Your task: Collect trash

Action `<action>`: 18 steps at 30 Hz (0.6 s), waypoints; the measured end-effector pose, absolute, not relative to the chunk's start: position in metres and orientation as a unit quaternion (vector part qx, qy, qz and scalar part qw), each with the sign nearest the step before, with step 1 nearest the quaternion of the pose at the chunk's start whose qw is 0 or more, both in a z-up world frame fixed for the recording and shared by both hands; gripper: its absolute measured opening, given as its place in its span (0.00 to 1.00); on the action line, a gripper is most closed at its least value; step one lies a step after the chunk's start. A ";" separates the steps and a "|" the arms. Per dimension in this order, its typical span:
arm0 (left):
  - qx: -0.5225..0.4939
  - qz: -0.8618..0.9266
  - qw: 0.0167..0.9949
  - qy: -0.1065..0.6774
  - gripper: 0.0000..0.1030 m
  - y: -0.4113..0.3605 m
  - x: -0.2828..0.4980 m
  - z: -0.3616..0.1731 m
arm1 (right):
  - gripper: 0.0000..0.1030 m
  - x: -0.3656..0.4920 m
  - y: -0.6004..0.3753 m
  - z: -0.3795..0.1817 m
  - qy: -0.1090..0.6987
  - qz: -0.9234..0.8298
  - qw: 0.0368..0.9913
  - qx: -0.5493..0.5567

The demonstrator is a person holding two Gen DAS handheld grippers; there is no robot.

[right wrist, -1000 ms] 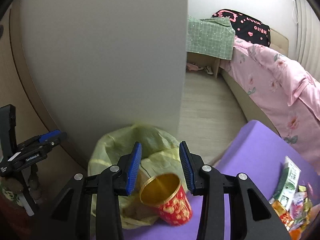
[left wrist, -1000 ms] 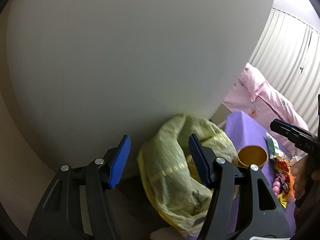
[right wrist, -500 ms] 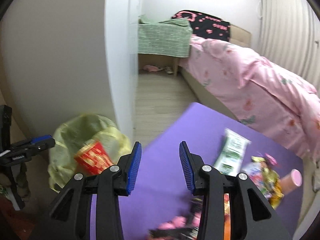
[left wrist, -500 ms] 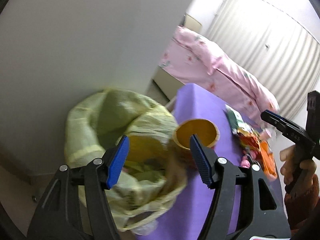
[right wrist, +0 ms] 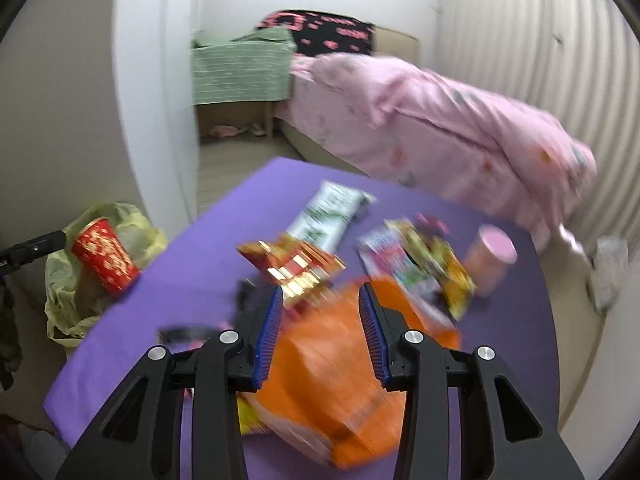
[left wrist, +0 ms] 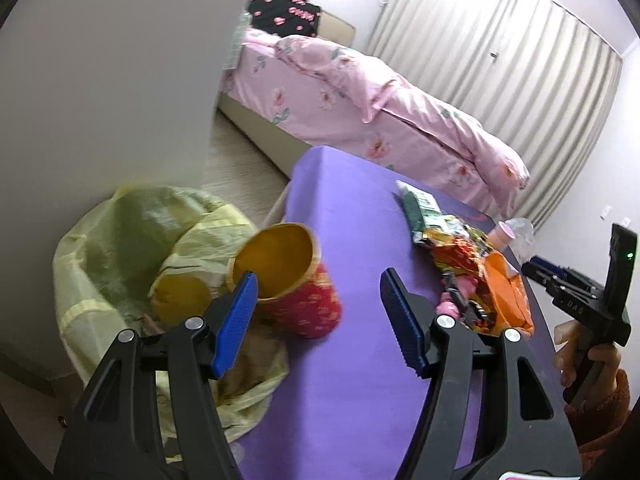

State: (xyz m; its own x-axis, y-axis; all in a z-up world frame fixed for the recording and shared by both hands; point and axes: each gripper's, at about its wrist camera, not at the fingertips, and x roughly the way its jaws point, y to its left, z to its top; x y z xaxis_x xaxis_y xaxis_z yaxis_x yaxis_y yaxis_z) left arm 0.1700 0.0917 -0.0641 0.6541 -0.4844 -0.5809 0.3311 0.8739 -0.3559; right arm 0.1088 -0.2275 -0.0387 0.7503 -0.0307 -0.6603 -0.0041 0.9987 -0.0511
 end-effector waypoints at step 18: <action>-0.079 -0.196 0.921 0.328 0.59 0.075 0.165 -0.050 | 0.37 0.102 -0.301 -0.114 0.414 -0.038 0.901 0.124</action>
